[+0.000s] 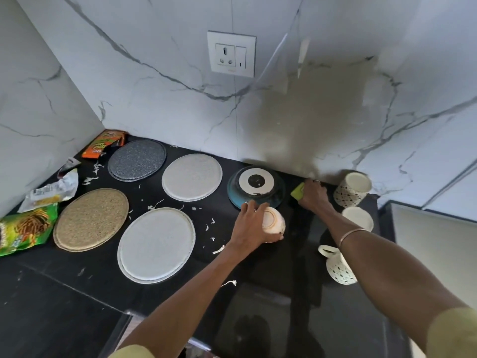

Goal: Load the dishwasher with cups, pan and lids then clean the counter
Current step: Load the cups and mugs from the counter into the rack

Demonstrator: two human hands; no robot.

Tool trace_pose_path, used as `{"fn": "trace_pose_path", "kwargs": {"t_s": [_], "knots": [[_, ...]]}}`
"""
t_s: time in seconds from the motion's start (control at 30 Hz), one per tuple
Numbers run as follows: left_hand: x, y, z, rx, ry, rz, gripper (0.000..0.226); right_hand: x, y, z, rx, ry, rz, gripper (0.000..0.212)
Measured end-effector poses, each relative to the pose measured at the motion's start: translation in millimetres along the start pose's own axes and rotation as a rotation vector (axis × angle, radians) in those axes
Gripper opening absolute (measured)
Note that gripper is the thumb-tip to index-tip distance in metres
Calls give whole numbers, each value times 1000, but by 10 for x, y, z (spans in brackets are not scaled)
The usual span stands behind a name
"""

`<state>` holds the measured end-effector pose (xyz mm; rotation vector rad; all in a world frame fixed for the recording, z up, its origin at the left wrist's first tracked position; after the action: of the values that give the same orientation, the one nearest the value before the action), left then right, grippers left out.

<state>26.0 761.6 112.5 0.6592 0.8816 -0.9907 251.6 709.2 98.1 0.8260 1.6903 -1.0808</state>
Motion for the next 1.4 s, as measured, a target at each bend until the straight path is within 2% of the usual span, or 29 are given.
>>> {"fn": "trace_pose_path", "kwargs": {"t_s": [0.13,0.23,0.4,0.63,0.83,1.0,1.23,1.4], "knots": [[-77,-50,127,67,-11,-1,101,-319,-365,73,-67,22,46,55],[-145,-66,260,148,11,-8,101,-565,-708,184,-85,17,96,54],[-213,-121,677,304,7,-28,97,-863,-1232,700,40,142,202,67],[51,-440,1667,597,35,-90,92,-1016,-2089,1925,306,217,347,57],[516,-1070,2691,812,-18,-200,91,-833,-3199,3216,567,278,400,74],[992,-1872,3570,986,-60,-310,91,-579,-4496,4243,754,320,456,58],[1746,-3202,4489,1132,-148,-454,91,209,-6381,5454,1003,364,348,74],[2316,-3968,4748,1170,-178,-658,96,864,-7244,5885,1137,459,299,81]]}}
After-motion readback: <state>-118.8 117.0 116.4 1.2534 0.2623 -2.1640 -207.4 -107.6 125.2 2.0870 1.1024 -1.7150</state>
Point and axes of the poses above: each hand's wrist, its own y-axis towards the middle knuckle, its own x-axis out of the palm, z = x × y, the point moved 4 cm from there along y, towards the middle knuckle, and after that the axes turned 15 degrees about x, right-handed, at the moved point
